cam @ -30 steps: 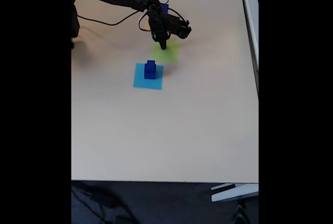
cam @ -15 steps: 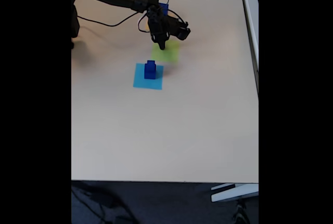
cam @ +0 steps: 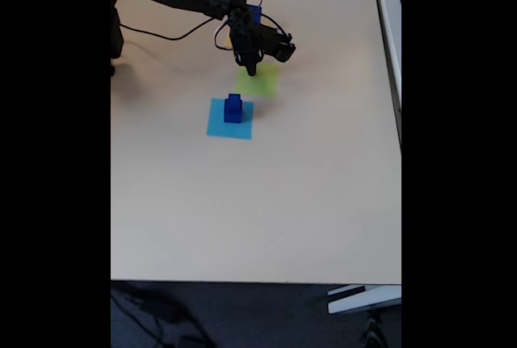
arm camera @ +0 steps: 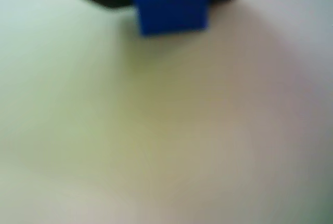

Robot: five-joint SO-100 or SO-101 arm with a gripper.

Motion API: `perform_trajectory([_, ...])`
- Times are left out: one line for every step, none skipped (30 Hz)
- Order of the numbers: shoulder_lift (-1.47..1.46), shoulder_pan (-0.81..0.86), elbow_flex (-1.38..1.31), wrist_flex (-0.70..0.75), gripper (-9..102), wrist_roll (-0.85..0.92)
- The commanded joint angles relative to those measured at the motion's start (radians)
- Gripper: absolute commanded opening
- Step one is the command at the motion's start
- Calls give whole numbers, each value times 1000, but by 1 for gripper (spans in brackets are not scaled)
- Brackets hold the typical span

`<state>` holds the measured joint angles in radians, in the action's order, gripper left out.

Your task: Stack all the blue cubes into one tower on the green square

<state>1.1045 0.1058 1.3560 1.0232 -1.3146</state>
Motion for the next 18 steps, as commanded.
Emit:
perform_trajectory([132, 11, -80, 3, 0, 9])
perform_trajectory([141, 12, -97, 8, 0, 9])
perform_trajectory([152, 14, -115, 11, 0, 11])
perform_trajectory([161, 15, -140, 21, 0, 14])
perform_trajectory([170, 17, -163, 37, 0, 11])
perform_trajectory([186, 20, -175, 49, 0, 2])
perform_trajectory([204, 23, -189, 64, 0, -9])
perform_trajectory([224, 25, -199, 81, 0, -18])
perform_trajectory([242, 28, -210, 100, 0, -25])
perform_trajectory([262, 32, -213, 115, 0, -35])
perform_trajectory([279, 41, -213, 127, 0, -43])
perform_trajectory([291, 52, -213, 137, 0, -48])
perform_trajectory([302, 64, -210, 143, 0, -49])
perform_trajectory([311, 78, -207, 149, 0, -49])
perform_trajectory([318, 91, -207, 160, 0, -49])
perform_trajectory([321, 104, -207, 167, 0, -43])
perform_trajectory([327, 118, -202, 170, 0, -40])
perform_trajectory([330, 132, -196, 179, 0, -40])
